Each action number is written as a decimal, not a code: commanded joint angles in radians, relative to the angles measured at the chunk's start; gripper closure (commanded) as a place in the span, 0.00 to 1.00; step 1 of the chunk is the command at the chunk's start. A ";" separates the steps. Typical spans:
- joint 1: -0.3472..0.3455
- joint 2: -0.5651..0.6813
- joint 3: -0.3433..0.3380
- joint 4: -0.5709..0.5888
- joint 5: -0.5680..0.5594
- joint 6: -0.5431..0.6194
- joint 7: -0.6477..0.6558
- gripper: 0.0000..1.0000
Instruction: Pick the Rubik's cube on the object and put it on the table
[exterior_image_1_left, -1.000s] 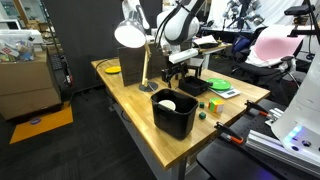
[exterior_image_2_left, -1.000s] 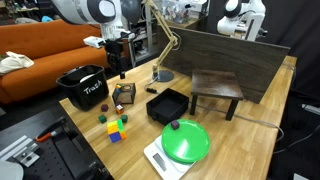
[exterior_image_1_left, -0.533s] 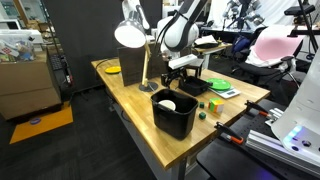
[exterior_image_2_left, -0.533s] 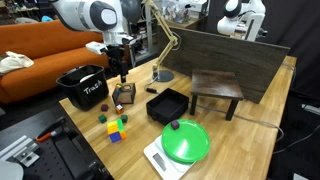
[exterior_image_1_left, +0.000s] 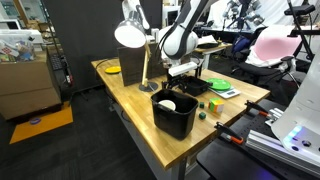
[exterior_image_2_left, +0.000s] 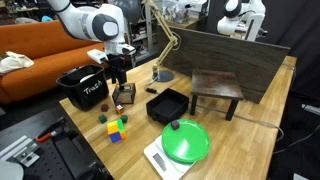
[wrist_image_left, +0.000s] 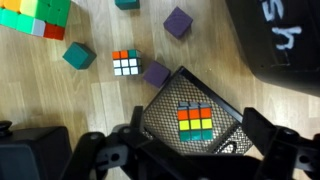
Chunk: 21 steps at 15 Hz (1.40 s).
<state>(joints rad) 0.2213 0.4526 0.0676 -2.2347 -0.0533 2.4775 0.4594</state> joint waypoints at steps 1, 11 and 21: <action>0.009 0.014 -0.007 0.007 0.028 0.008 -0.014 0.00; 0.011 0.020 -0.012 0.005 0.041 0.011 -0.010 0.67; 0.043 -0.033 -0.053 -0.021 -0.012 -0.005 0.050 0.92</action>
<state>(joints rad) 0.2265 0.4622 0.0573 -2.2340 -0.0337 2.4777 0.4623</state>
